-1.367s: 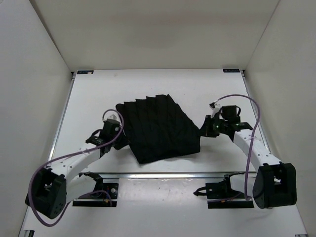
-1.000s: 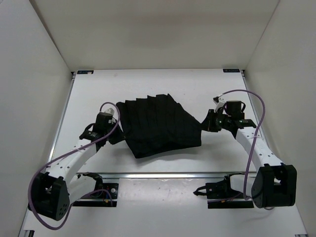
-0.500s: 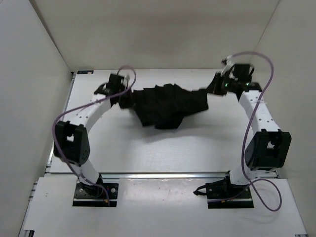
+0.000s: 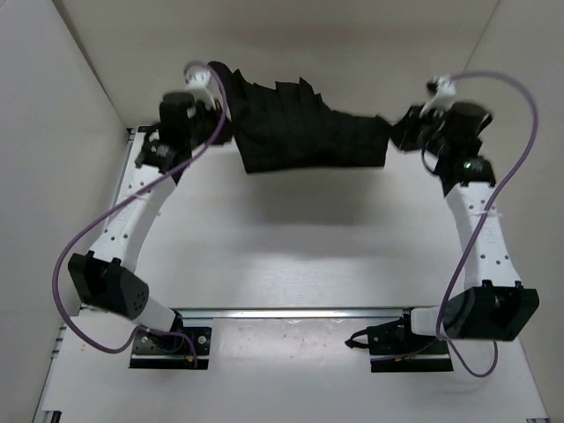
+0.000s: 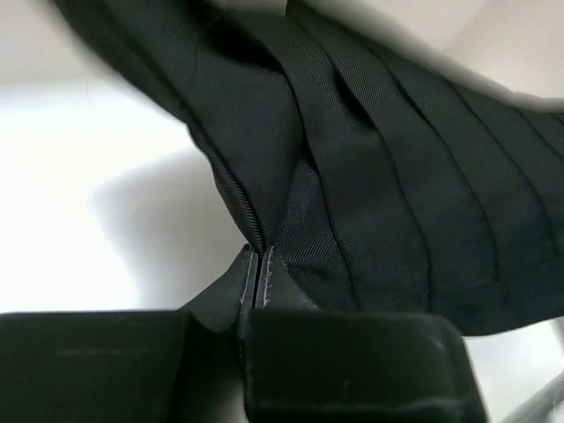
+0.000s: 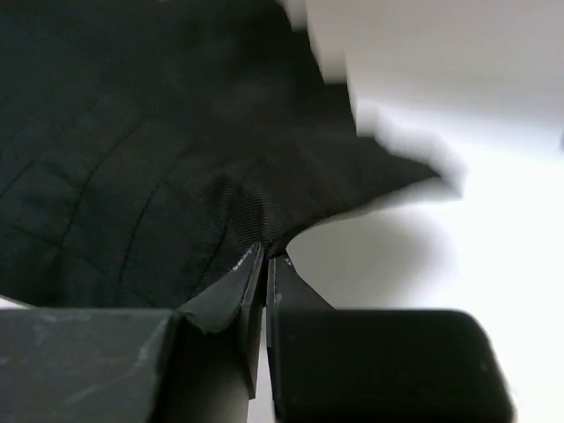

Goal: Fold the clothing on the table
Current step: Flatten the skirt out, then move the skirt to the center of the board

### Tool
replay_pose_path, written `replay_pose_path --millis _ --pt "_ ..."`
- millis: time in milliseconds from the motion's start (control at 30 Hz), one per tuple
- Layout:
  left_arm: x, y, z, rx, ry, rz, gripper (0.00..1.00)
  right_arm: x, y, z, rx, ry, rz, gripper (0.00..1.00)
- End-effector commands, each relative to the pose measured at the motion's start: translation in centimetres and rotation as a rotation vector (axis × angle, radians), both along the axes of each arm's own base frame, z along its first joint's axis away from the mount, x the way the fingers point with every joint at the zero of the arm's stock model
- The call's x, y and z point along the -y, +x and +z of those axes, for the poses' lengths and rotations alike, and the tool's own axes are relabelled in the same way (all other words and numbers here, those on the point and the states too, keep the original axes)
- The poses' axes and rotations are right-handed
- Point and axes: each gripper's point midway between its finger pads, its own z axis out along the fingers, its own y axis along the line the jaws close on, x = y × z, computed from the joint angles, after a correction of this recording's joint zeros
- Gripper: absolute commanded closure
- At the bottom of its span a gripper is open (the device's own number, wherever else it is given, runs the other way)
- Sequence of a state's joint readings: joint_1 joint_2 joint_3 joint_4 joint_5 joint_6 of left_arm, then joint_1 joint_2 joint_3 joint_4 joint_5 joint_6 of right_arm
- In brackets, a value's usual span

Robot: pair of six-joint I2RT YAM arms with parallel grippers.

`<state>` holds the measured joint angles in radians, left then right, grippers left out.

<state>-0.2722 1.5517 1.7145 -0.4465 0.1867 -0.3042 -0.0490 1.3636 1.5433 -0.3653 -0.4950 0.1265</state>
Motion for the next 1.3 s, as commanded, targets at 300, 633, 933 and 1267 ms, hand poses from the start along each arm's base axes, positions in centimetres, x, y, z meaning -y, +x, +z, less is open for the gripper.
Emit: replay_pose_path --millis 300,633,933,1267 --pt "-4.4 -20.9 -31.9 -0.779 0.226 0.000 0.96 -4.3 -17.7 -31.8 -0.785 0.127 0.038 0.73" --pt "-5.3 -22.7 -32.4 -0.853 0.253 0.066 0.01 -6.0 -19.5 -31.1 -0.871 0.179 0.056 0.30" --pt "-5.4 -25.7 -32.1 -0.901 0.169 0.113 0.04 -9.1 -24.8 -34.2 -1.034 0.166 0.128 0.46" --pt "-5.2 -27.8 -35.3 -0.989 0.168 0.111 0.13 -9.8 -25.4 -35.7 -1.135 0.196 0.127 0.85"
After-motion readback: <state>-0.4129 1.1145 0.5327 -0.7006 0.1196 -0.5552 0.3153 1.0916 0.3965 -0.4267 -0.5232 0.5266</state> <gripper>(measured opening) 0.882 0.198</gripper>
